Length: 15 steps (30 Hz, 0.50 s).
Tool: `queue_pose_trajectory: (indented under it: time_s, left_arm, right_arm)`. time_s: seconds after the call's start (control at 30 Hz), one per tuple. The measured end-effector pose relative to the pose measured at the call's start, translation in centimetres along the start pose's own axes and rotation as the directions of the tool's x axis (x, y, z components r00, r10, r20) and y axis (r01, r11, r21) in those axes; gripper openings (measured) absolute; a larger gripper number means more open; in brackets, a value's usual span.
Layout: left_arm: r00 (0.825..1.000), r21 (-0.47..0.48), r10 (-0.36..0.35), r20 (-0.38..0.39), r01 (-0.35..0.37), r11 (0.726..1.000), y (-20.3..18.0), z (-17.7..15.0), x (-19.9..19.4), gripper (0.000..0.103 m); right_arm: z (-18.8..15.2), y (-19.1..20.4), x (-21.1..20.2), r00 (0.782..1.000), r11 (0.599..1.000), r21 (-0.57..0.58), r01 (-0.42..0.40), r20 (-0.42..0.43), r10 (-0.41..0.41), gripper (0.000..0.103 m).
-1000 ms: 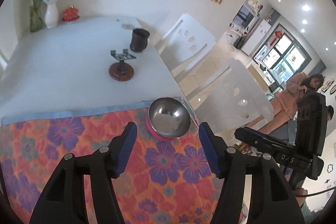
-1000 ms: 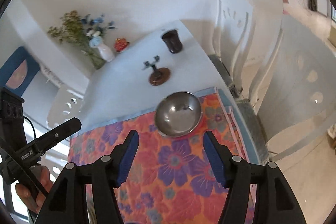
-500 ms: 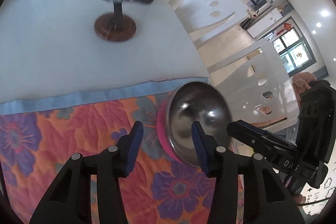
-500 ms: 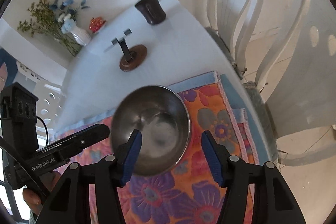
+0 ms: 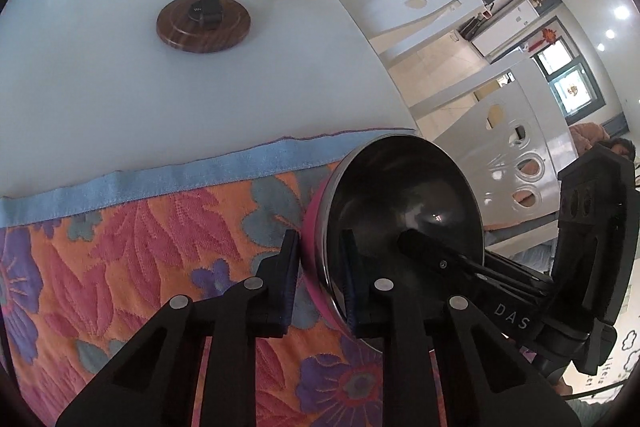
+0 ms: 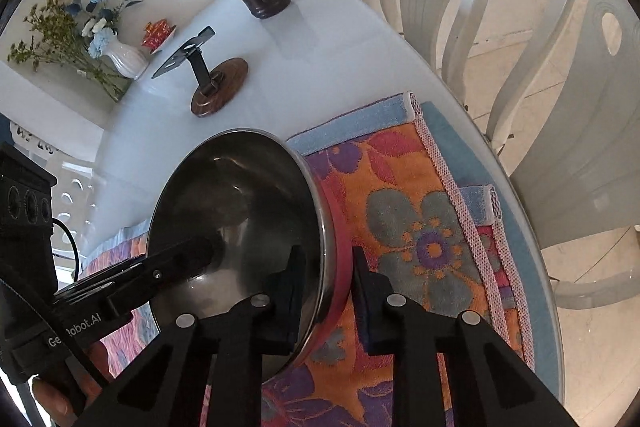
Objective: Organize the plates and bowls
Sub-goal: 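Close both grippers on the pink steel bowl rim and lift it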
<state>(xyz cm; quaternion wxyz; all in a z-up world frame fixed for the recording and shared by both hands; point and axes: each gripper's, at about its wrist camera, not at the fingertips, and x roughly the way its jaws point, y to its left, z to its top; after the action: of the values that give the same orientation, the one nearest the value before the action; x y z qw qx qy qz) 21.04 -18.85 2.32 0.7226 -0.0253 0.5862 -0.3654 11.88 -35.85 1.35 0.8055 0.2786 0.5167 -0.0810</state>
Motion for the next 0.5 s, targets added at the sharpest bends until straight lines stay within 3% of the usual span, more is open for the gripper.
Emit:
queue_pose_trajectory:
  time_s: [0.3,0.5]
  left_arm:
    - [1.0,-0.025,-0.027,0.015,0.028,0.999,-0.2,-1.2,-2.5,0.017]
    - [0.997,-0.039,-0.03,0.071,0.033,0.999,-1.7,-3.4,-7.0,0.017]
  right_arm:
    - [-0.8,1.1,-1.9,1.0,1.0,-0.024,0.014,0.006,-0.014,0.021]
    - [-2.6,2.6,-5.4,1.0,0.999,-0.047,0.002,0.022,-0.001,0.021]
